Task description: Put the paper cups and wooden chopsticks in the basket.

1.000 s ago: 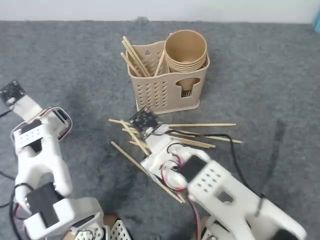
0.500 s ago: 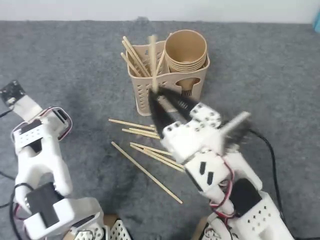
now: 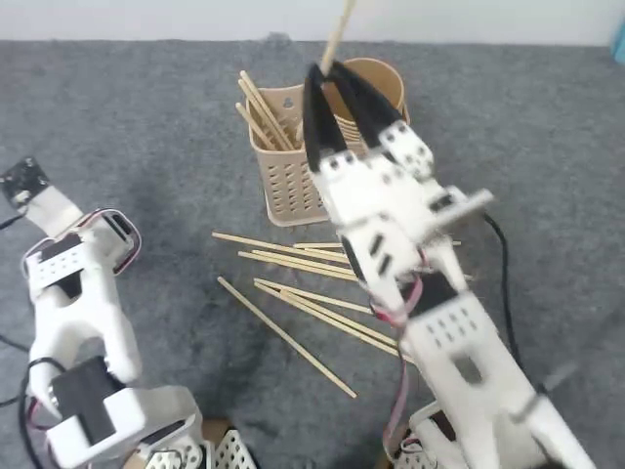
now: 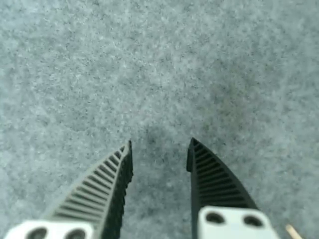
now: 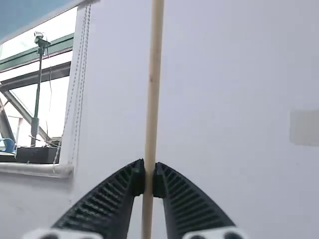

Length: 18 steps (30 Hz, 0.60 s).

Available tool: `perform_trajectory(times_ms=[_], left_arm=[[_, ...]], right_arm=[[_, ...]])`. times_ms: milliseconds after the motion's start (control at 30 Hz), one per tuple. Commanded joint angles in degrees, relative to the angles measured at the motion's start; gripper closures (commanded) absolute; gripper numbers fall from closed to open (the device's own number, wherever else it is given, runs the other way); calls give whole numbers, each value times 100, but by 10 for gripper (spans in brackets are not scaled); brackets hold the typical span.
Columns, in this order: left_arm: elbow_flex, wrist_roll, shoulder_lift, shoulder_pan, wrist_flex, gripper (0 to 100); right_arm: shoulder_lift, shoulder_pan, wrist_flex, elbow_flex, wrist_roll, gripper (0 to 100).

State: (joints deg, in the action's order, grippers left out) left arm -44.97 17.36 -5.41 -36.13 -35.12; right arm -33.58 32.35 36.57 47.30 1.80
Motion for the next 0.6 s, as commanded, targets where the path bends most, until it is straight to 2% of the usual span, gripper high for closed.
perform_trajectory(times_ms=[0,133,333,433,567], left_arm=[[224,53,-35,0,-26,830],[224,53,-35,0,-26,830],[224,53,-35,0,-26,830],[224,53,-35,0,-26,830],[224,53,-35,-9,-26,830]], right_arm=[[1059,-92,558,-782,-185,991],[1868,-92,637,-949,-264,990],[2413,-119,637,-923,-1073,977],[2440,-171,602,-923,-1240,868],[2220,-189,-110,-976,-1204,716]])
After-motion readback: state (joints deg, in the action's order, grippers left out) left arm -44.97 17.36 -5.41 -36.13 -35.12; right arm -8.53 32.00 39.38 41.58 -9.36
